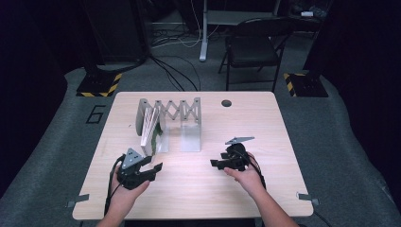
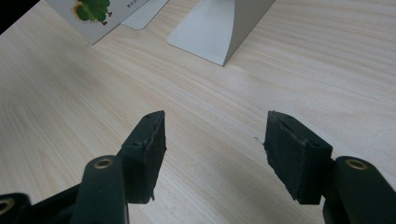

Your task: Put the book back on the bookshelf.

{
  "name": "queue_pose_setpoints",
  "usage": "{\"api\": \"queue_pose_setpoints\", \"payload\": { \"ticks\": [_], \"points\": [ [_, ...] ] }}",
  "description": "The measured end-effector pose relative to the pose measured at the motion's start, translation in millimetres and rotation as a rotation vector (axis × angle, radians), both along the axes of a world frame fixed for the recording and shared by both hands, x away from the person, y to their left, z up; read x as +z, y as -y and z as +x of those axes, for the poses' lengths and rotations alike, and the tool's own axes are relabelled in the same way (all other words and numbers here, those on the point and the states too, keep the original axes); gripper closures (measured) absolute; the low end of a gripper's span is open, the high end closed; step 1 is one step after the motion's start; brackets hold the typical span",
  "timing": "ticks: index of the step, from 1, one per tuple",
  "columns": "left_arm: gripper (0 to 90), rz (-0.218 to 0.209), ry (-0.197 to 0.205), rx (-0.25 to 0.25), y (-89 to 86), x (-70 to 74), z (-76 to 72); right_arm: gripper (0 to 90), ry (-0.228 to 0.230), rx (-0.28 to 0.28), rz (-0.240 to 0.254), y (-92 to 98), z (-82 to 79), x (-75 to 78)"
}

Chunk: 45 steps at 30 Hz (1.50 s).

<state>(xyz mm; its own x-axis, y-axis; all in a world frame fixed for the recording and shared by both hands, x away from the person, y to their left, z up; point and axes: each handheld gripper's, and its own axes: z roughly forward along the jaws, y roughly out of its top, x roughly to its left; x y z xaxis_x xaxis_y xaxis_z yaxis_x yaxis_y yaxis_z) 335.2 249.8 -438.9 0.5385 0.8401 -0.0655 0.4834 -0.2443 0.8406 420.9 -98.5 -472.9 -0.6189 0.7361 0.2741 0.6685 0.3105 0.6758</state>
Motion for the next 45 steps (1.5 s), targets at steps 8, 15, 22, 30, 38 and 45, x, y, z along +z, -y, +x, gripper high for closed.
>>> {"api": "queue_pose_setpoints", "payload": {
  "ticks": [8, 15, 22, 30, 38, 45],
  "points": [
    [47.6, 0.009, -0.005, -0.014, -0.2, -18.5, -0.9, 38.7, -0.009, -0.005, 0.0, 0.0, -0.9, 0.2],
    [47.7, 0.03, -0.033, -0.036, 1.1, -34.1, 1.7, 38.7, -0.011, -0.01, 0.002, 1.2, -0.9, 0.3],
    [47.8, 0.048, -0.044, -0.07, 3.7, -41.8, 3.0, 38.7, -0.005, -0.009, -0.01, 1.7, -1.2, -0.2],
    [47.7, 0.081, -0.019, -0.139, 7.9, -47.7, 0.7, 38.7, 0.017, 0.001, -0.028, 1.4, -1.3, -1.6],
    [47.7, 0.1, -0.039, -0.182, 14.3, -51.9, 4.6, 38.7, 0.019, 0.001, -0.051, 3.0, -3.2, -4.8],
    [47.4, 0.103, -0.063, -0.204, 23.2, -56.6, 8.7, 38.6, 0.036, 0.0, -0.064, 5.7, -4.2, -7.0]
  ]
}}
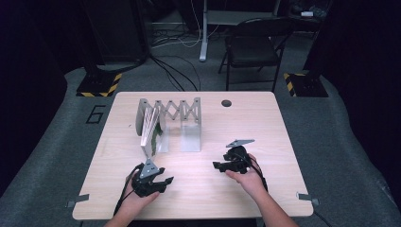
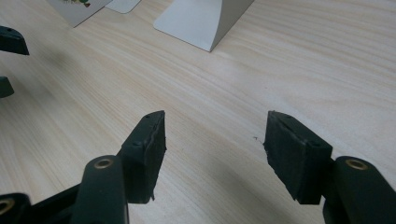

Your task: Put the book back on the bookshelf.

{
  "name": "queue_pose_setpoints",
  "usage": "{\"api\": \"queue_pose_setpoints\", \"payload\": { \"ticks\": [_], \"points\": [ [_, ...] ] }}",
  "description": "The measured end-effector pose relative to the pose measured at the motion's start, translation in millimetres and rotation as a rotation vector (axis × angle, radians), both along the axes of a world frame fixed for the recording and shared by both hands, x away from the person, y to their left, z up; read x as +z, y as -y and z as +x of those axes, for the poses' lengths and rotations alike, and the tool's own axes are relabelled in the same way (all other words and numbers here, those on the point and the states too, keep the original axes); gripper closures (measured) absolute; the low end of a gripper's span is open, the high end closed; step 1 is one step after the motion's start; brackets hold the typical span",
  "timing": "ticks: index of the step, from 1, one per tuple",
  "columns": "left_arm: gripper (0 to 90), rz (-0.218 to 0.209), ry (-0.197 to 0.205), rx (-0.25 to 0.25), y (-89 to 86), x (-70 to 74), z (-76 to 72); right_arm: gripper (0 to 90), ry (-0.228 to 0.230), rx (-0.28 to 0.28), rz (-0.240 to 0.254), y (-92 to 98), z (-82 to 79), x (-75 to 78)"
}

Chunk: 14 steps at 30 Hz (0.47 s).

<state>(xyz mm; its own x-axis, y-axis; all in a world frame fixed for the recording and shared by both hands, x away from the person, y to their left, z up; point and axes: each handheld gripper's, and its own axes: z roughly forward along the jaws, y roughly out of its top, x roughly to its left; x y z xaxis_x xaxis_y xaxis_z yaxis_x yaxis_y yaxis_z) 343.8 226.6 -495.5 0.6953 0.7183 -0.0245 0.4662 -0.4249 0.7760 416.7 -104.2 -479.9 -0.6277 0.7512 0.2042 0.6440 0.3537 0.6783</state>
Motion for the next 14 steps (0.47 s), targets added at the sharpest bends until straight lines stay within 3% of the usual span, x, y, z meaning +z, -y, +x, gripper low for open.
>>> {"api": "queue_pose_setpoints", "payload": {
  "ticks": [2, 3, 14],
  "points": [
    [47.4, 0.007, 0.007, -0.008, 2.4, -0.8, 1.6, 38.7, -0.012, -0.026, 0.01, 2.5, -3.3, 0.7],
    [47.3, 0.01, 0.005, -0.011, 3.8, -1.4, 2.2, 38.7, 0.006, -0.016, 0.006, 4.5, -2.9, -0.1],
    [46.9, 0.006, 0.003, -0.04, 13.1, 0.5, 5.5, 38.5, 0.01, -0.038, -0.002, 13.0, -5.1, -3.3]
  ]
}}
